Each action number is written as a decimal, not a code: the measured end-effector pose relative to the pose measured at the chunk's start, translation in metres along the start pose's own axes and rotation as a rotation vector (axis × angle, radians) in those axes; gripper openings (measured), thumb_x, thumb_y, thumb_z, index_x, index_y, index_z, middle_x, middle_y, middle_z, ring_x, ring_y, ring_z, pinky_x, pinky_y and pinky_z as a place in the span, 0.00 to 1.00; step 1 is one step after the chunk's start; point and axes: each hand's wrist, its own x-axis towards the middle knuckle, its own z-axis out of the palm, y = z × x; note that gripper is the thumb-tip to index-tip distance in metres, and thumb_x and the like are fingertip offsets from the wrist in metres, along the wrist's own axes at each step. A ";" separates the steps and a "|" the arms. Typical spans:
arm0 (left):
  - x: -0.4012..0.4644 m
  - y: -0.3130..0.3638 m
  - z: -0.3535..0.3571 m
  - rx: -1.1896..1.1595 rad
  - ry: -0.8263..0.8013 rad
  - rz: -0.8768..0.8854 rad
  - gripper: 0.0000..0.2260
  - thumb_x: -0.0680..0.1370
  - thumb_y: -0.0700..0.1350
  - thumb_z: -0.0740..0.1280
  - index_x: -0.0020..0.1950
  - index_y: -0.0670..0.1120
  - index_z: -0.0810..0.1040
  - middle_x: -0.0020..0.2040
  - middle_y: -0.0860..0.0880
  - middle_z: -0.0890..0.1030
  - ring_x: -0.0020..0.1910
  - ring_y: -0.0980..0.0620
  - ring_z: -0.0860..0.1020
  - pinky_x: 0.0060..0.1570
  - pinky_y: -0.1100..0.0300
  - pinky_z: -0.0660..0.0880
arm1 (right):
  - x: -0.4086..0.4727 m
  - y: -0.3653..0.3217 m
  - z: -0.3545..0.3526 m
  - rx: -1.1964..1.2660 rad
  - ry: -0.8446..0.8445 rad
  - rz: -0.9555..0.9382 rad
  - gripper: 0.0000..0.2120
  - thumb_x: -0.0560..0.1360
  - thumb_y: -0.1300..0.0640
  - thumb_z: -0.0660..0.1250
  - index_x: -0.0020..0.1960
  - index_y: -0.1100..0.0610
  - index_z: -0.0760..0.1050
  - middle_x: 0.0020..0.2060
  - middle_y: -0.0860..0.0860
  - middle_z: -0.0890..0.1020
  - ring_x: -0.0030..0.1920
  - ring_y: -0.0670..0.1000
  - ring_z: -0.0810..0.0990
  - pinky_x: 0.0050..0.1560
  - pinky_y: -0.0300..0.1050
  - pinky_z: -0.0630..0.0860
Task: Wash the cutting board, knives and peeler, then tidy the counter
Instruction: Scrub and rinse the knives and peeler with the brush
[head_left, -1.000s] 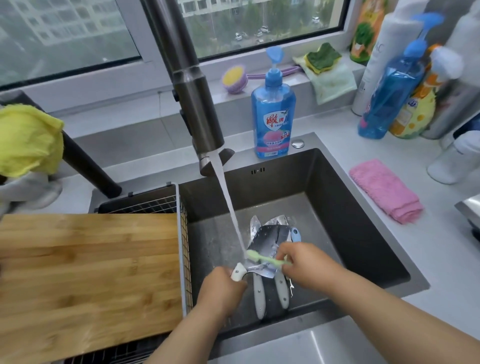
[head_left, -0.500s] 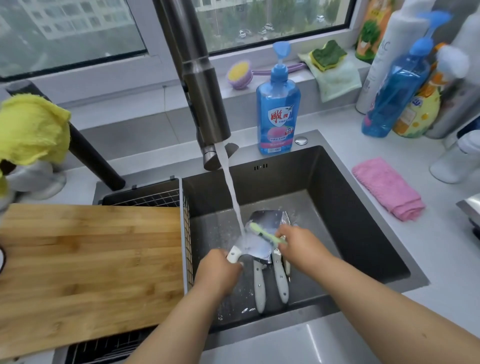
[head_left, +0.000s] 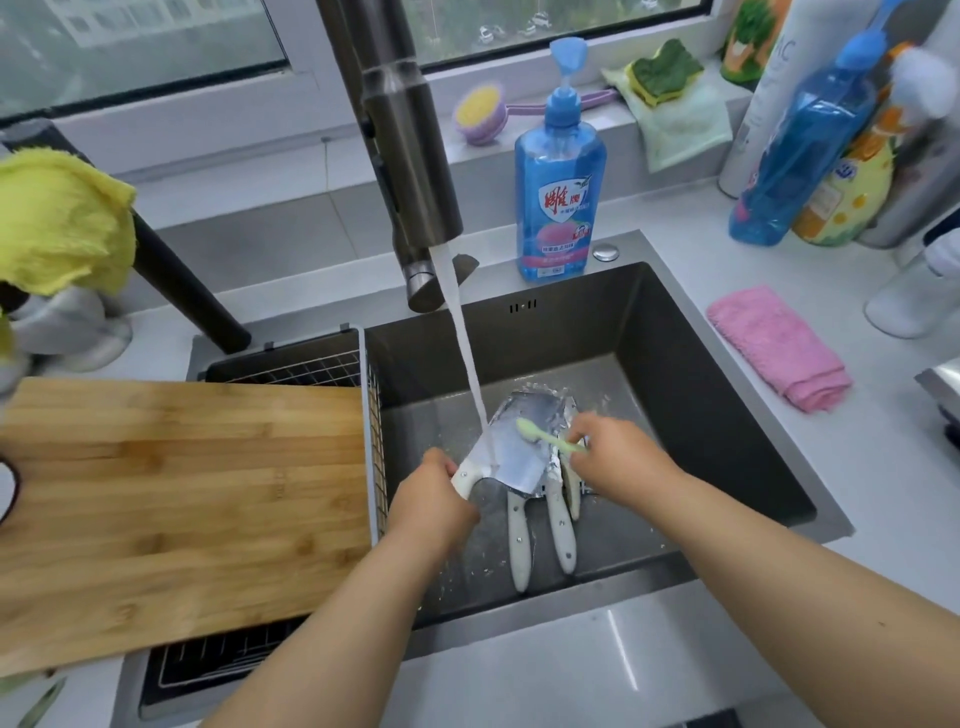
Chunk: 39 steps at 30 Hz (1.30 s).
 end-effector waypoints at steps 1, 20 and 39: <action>-0.001 -0.001 0.001 0.006 0.001 0.001 0.13 0.72 0.40 0.69 0.51 0.49 0.68 0.39 0.51 0.75 0.35 0.53 0.74 0.28 0.60 0.66 | -0.007 -0.005 0.003 0.029 -0.044 -0.034 0.07 0.75 0.58 0.61 0.50 0.52 0.76 0.39 0.51 0.79 0.35 0.52 0.76 0.29 0.40 0.65; -0.020 0.001 0.004 -0.409 -0.207 -0.089 0.10 0.75 0.35 0.68 0.54 0.41 0.72 0.40 0.41 0.79 0.27 0.48 0.75 0.26 0.59 0.74 | 0.006 0.007 -0.015 0.184 0.221 0.014 0.06 0.76 0.56 0.62 0.51 0.50 0.76 0.40 0.51 0.81 0.35 0.53 0.79 0.33 0.45 0.74; -0.030 0.008 -0.006 -0.514 -0.490 0.122 0.04 0.77 0.36 0.67 0.44 0.41 0.73 0.28 0.43 0.75 0.21 0.53 0.72 0.24 0.63 0.71 | -0.025 -0.002 0.015 0.339 0.167 -0.087 0.07 0.76 0.53 0.66 0.53 0.48 0.78 0.36 0.43 0.76 0.40 0.49 0.77 0.45 0.46 0.76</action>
